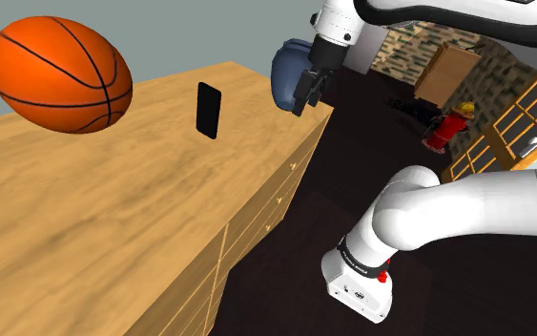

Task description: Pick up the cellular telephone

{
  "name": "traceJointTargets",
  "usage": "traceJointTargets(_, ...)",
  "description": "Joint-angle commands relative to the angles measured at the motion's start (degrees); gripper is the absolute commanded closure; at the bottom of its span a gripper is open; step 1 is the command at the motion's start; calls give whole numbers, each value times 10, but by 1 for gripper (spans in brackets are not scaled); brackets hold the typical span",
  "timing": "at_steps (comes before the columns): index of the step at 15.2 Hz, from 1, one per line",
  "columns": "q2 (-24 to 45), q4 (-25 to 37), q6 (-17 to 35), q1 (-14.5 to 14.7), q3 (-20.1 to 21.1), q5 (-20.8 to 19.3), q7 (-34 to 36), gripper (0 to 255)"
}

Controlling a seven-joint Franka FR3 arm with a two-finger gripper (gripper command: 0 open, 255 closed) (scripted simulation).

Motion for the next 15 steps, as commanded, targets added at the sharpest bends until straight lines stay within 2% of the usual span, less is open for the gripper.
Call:
traceJointTargets(1,0,0,0,0,0,0,0,0)
traceJointTargets(6,-114,-199,298,21,17,39,6,0)
traceJointTargets(8,-128,-268,437,35,28,59,8,0)
traceJointTargets(10,-111,-324,597,55,40,79,9,0)
traceJointTargets(12,-126,-322,580,55,39,78,11,0)
traceJointTargets(13,14,-343,876,97,144,446,-233,0)
traceJointTargets(14,83,-343,1017,225,41,446,-255,0)
traceJointTargets(15,139,-343,1149,368,-100,391,-242,0)
